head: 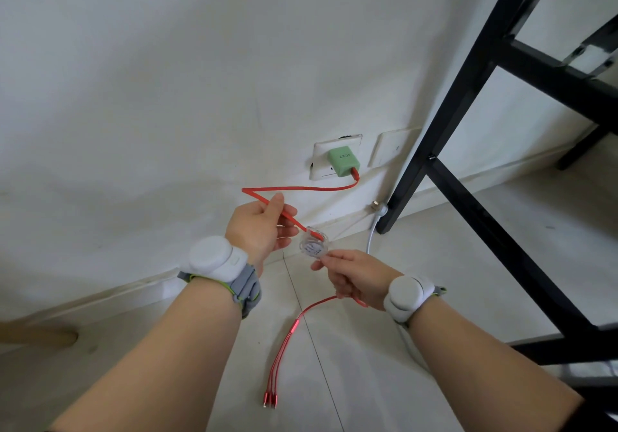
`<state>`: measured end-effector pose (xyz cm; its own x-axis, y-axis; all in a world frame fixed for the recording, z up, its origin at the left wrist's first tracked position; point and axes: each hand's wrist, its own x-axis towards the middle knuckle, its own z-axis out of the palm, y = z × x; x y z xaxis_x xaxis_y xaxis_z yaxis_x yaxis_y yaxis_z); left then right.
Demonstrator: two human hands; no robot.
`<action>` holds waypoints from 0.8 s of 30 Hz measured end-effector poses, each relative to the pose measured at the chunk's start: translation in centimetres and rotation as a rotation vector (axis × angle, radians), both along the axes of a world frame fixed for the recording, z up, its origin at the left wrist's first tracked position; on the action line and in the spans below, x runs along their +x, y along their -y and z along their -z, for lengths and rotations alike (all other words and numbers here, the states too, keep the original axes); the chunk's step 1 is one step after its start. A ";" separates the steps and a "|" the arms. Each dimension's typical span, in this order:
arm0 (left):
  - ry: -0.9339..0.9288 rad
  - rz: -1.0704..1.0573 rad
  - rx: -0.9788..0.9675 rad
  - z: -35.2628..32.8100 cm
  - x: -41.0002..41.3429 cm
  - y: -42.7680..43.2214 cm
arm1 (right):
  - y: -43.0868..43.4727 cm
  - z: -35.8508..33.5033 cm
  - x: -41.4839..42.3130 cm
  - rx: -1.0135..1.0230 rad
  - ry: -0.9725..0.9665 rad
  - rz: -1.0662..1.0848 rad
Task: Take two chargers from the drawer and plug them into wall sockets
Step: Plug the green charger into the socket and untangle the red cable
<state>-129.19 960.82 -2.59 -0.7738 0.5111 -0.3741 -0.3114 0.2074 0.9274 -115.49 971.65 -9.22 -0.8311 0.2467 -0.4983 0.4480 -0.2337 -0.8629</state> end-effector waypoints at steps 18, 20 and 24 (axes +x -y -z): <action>-0.088 -0.134 0.064 -0.6 0.0 -0.5 | -3.5 -0.3 1.8 0.184 0.020 0.016; -0.093 -0.151 0.077 -0.7 -0.4 -0.4 | -3.7 -0.7 1.9 0.187 0.021 0.021; -0.057 -0.135 0.073 -0.7 -0.5 -0.2 | -3.5 -1.5 1.8 0.207 0.021 0.014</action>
<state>-129.66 960.98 -1.94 -0.8565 0.4248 -0.2932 -0.2780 0.0990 0.9555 -113.73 975.15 -7.70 -0.8170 0.3573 -0.4526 0.4640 -0.0586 -0.8839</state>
